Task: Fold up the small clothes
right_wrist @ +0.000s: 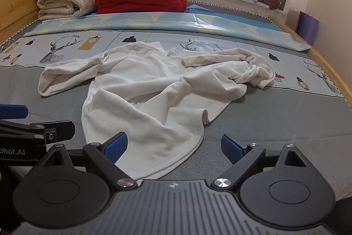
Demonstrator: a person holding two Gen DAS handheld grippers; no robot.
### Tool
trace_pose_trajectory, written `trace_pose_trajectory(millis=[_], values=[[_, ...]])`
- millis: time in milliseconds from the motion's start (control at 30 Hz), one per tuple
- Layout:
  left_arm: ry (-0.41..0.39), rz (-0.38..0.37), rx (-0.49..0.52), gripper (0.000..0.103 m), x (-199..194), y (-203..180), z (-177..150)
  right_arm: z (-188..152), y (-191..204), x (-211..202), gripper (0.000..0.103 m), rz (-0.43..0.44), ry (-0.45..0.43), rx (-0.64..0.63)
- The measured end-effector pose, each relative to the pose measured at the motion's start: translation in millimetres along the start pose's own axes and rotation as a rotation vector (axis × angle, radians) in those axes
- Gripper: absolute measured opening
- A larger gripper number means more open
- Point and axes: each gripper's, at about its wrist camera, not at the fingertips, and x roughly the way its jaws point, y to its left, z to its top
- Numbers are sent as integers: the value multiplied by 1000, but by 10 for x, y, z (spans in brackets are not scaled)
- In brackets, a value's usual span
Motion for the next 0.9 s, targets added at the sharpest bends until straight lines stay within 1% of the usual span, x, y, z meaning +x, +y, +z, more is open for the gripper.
trace_pose_trajectory(millis=[800, 867, 900], values=[[-10, -2, -1, 102, -2, 5, 10, 0, 3, 1, 93, 1, 0, 1], [-18, -1, 4, 100, -6, 1, 3, 4, 4, 1, 93, 2, -3, 5], [-22, 1, 8, 96, -5, -3, 5, 4, 8, -1, 93, 0, -5, 7]])
